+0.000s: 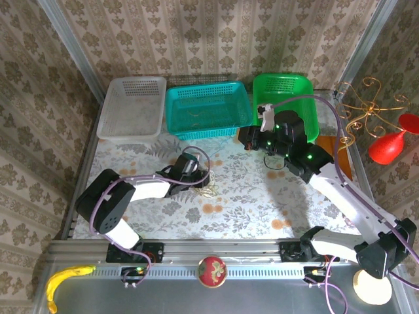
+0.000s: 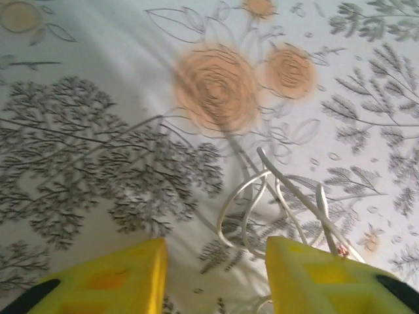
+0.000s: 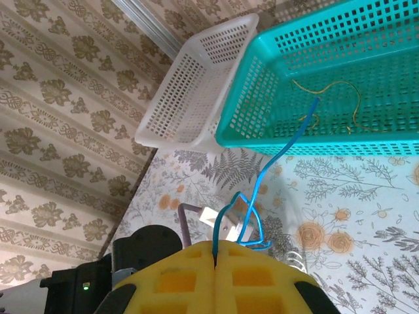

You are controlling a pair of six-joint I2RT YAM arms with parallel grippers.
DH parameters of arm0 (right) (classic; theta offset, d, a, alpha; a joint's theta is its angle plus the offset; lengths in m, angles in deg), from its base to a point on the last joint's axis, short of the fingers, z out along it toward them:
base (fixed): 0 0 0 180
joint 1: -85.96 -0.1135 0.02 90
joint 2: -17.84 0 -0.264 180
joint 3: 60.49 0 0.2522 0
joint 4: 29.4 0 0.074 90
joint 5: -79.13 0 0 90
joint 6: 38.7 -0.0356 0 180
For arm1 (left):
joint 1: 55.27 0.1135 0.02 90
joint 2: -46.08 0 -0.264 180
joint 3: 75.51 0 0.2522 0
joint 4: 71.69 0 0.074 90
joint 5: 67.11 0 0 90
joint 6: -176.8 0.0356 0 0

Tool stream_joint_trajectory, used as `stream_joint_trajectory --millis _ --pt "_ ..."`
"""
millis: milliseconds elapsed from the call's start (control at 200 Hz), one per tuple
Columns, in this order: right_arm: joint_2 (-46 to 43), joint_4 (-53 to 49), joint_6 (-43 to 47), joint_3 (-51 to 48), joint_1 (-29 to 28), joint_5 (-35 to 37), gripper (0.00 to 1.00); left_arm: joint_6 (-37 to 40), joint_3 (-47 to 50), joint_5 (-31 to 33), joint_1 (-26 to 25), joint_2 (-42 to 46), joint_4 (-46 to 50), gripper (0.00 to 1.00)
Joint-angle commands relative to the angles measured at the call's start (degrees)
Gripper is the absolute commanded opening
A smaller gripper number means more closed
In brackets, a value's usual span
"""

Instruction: Untangle the cables

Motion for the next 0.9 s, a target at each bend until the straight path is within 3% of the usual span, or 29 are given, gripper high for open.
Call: stream_joint_trajectory --millis 0,130,325,600,895 --pt "-1.0 -1.0 -0.2 0.0 0.3 -2.6 0.00 0.1 0.5 -4.9 -0.5 4.0 2.7 0.62" --pt "-0.7 -1.8 0.8 0.2 0.5 -3.7 0.00 1.2 0.6 -6.0 -0.4 10.1 5.8 0.79" --pt "-0.5 -4.0 3.0 1.0 0.6 -3.9 0.00 2.8 1.4 -6.8 -0.2 20.4 12.0 0.91" --pt "-0.2 -5.9 5.1 1.3 0.6 -6.0 0.00 5.1 -0.7 -7.9 0.5 29.5 15.9 0.96" --pt "0.3 -6.7 5.9 2.2 0.6 -6.6 0.00 6.2 -6.1 -10.3 0.4 25.6 9.7 0.94"
